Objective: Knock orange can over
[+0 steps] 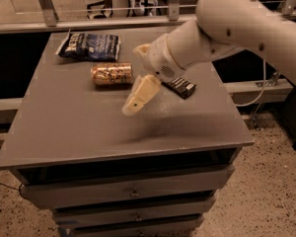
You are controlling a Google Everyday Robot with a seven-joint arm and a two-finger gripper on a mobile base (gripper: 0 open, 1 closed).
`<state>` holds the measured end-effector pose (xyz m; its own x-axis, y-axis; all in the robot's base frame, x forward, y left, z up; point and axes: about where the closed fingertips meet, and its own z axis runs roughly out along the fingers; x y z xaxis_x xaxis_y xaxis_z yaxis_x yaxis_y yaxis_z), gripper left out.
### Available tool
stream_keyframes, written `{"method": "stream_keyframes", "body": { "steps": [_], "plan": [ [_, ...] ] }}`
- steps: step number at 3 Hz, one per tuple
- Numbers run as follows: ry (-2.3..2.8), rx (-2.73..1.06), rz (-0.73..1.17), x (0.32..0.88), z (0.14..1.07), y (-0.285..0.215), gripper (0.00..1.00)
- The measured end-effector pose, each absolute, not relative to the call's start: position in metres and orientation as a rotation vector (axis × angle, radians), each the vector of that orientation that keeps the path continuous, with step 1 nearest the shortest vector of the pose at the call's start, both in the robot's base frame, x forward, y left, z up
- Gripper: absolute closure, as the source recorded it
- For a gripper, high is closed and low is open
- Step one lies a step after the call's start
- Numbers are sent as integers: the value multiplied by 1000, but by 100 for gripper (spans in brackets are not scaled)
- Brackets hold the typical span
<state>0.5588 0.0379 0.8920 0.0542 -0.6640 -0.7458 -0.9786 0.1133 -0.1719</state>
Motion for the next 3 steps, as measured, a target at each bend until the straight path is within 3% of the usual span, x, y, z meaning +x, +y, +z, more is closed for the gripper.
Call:
{"method": "stream_keyframes", "body": {
  "steps": [2,3],
  "plan": [
    [1481,-1292,650,544,916,-26,0],
    [1451,-1105,604,527,946,-102,0]
  ]
}}
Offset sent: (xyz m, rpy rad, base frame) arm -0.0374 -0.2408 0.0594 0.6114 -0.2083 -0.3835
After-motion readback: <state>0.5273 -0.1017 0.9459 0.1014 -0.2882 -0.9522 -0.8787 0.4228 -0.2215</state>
